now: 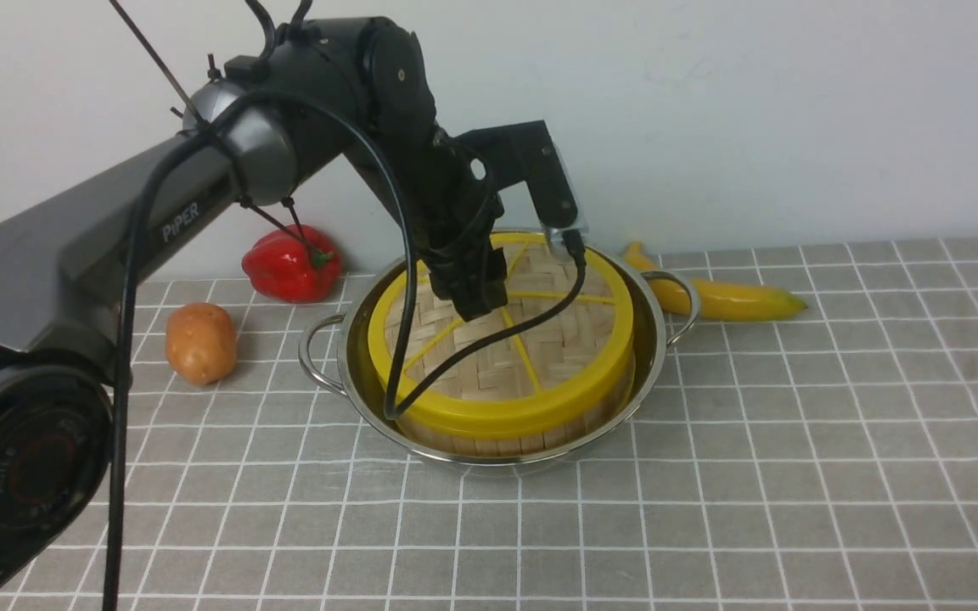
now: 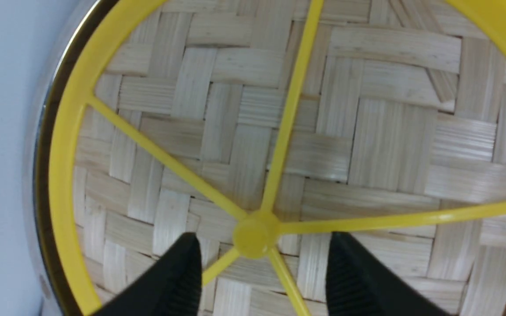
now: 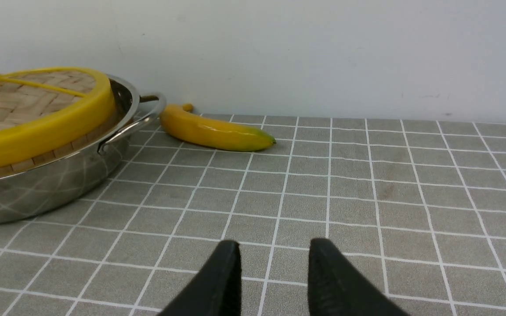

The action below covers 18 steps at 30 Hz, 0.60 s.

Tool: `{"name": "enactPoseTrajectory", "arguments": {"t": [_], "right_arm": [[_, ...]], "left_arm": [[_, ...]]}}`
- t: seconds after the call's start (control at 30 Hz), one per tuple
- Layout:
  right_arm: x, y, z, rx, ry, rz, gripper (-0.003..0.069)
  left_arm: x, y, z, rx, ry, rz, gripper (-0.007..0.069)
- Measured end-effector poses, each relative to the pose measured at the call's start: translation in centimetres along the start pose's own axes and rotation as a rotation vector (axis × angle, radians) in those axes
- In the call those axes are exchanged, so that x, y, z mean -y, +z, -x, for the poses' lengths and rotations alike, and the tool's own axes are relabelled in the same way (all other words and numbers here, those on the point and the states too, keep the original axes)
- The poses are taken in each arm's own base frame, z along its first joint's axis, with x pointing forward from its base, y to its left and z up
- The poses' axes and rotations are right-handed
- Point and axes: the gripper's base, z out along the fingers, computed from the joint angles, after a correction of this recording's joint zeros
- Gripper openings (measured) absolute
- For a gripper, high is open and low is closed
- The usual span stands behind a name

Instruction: Place the steamer in the pot on the grey tablecloth, and put the lid on the steamer.

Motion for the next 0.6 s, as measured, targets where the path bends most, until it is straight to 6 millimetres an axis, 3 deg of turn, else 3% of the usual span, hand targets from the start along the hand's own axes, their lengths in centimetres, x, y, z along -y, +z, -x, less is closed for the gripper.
{"name": "enactPoseTrajectory", "arguments": {"t": [0.2,0.37,0.6], "right_arm": [[0.0,0.0,0.0,0.000,0.000,0.000,0.0242],[0.0,0.0,0.0,0.000,0.000,0.000,0.0242],[0.0,0.0,0.0,0.000,0.000,0.000,0.0242]], "left_arm": [[-0.1,-0.1,0.1,0.003,-0.011,0.004,0.0377],[-0.2,-1.9,0.2,0.012,-0.069,0.044,0.0377],[-0.5,-11.2,1.3,0.190,-0.288,0.263,0.0377]]}}
